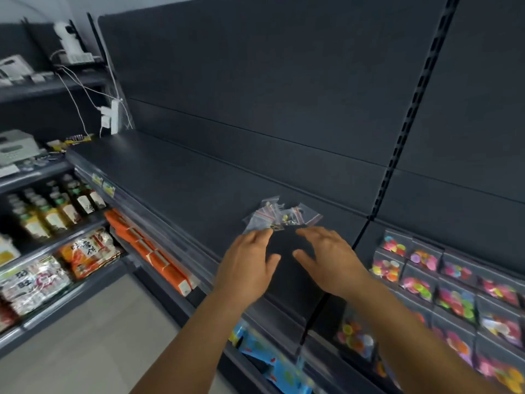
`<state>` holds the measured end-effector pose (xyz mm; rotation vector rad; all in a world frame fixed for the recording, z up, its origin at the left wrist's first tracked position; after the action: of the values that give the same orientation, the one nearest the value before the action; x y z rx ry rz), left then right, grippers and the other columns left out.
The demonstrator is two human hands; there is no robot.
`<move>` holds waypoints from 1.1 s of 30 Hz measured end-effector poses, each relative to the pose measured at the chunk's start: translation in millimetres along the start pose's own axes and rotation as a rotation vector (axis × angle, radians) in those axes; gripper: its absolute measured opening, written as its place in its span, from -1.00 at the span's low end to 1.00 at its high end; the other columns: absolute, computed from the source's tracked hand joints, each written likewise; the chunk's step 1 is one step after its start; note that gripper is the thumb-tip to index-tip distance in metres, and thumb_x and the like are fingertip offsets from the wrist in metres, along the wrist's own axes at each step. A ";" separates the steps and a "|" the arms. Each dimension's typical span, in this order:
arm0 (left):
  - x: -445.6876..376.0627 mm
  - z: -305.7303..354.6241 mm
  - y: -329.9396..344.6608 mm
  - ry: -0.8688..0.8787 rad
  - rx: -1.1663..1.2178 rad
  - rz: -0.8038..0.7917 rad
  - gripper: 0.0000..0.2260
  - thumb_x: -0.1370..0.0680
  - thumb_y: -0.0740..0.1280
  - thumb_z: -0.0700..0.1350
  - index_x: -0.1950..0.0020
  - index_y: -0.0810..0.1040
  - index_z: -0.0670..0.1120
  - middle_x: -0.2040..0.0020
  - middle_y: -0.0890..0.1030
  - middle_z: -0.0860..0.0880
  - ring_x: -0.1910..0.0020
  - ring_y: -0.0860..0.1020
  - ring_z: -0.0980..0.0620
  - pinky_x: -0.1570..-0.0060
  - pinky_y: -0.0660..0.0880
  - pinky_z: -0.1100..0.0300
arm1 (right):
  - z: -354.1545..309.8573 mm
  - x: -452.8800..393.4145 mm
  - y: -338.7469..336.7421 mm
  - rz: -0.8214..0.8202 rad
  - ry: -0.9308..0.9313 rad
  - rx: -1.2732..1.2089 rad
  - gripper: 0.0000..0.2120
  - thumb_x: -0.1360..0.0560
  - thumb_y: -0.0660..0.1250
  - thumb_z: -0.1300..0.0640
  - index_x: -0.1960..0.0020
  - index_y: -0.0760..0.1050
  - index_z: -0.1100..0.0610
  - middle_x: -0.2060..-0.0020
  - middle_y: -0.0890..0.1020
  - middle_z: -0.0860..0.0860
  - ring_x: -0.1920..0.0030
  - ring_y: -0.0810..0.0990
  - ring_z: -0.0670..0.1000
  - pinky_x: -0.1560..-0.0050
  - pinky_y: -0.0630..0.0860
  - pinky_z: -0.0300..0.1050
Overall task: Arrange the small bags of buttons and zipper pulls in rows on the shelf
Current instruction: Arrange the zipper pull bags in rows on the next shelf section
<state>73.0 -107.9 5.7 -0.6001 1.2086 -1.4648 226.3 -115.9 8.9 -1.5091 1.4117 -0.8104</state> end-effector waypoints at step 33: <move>-48.5 -62.4 27.1 -0.177 0.431 -0.097 -0.83 -0.40 0.45 -0.08 0.04 0.56 -0.02 0.25 0.44 0.14 0.19 0.52 0.11 0.29 0.36 0.34 | 12.7 -60.7 34.2 0.226 0.495 -0.460 -0.91 -0.39 0.43 0.11 0.22 0.52 0.04 0.28 0.61 -0.05 0.21 0.57 -0.03 0.30 0.45 -0.22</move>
<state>43.8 -37.8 -29.1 -0.4836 0.7043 -1.6538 215.7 -52.5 -20.7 -1.4959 2.2137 -0.7820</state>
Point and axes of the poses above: each hand's wrist, its own x-axis away from the middle knuckle, its own y-axis out of the palm, z = x × y, the point moved 5 cm from there along -x, towards the middle knuckle
